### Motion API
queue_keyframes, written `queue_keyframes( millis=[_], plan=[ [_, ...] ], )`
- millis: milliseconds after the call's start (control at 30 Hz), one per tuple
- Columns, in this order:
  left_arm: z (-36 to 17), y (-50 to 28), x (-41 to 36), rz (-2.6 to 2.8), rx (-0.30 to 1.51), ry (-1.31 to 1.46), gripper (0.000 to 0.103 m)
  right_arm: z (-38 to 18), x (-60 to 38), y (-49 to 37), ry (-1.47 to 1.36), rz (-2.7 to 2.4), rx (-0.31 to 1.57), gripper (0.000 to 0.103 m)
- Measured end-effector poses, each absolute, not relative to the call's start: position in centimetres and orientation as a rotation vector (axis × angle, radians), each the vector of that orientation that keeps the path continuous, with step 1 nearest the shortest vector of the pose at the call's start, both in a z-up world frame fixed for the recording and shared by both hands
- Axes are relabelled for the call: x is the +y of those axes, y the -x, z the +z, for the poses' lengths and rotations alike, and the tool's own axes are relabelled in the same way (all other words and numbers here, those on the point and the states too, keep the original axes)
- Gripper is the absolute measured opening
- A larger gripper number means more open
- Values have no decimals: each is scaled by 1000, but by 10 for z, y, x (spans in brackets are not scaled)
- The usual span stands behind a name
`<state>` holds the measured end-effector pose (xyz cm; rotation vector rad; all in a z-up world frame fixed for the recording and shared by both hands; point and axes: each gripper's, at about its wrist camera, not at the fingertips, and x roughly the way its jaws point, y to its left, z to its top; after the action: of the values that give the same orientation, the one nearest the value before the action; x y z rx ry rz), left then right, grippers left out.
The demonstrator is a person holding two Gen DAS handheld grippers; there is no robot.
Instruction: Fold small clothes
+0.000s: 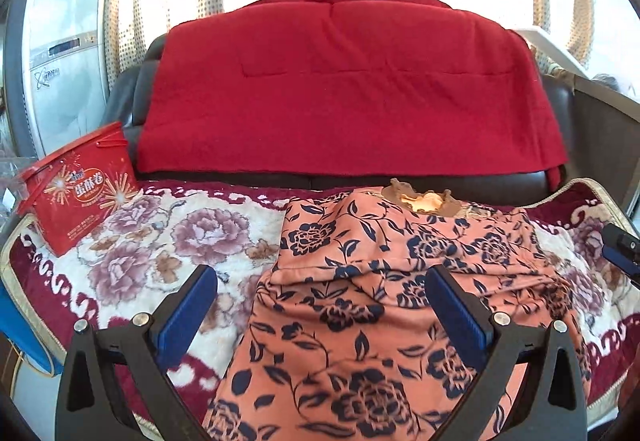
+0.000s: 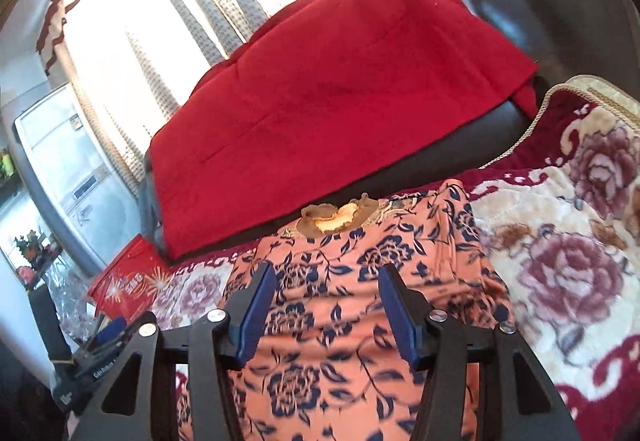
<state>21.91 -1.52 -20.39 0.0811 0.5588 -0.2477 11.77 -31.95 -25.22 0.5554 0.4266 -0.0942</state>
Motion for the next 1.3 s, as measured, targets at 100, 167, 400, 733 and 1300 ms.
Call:
queue_keyframes(
  millis=[100,167,400,733,1300],
  plan=[
    [-200,-203,-9,-249,544,-80,103,-254,-315,-101,-540,-92,417,59],
    [-198,-195,-5,-250,541,-83,103,-257,-314,-91,-541,-87,419,59],
    [-202,-189,-2,-234,552,-84,103,-261,-313,-71,-518,-88,429,59],
    [-219,-209,0,-204,593,-88,103,-267,-313,-86,-522,-80,458,59],
    [-231,-216,-2,-200,626,-115,103,-273,-313,-91,-546,-68,476,59]
  ],
)
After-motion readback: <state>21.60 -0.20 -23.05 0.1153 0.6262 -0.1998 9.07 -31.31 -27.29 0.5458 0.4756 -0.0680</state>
